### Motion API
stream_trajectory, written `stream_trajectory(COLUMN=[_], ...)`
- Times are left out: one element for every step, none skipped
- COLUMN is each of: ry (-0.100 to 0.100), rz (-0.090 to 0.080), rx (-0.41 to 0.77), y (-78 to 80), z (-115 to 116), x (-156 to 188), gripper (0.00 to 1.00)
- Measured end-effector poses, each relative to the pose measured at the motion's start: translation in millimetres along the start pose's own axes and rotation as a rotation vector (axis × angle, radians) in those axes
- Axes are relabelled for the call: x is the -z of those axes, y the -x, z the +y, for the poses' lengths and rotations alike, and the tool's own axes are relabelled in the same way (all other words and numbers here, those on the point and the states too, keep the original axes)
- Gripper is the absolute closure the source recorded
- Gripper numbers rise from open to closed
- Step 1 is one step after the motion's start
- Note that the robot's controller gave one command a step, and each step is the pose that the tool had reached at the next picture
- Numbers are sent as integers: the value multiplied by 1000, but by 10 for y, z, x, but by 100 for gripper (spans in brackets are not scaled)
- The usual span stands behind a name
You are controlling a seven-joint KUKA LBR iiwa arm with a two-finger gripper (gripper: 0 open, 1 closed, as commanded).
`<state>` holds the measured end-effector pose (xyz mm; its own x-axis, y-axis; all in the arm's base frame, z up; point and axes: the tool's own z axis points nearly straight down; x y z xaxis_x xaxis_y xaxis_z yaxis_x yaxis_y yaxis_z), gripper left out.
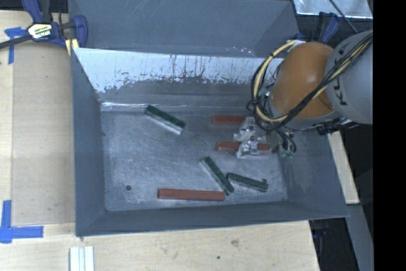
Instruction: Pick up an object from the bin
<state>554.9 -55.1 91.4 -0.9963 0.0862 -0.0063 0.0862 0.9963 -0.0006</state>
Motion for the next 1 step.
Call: stream_trajectory(ry=[0], rz=[2], rx=[0], y=[-6], z=[1], x=[108], gripper=[100])
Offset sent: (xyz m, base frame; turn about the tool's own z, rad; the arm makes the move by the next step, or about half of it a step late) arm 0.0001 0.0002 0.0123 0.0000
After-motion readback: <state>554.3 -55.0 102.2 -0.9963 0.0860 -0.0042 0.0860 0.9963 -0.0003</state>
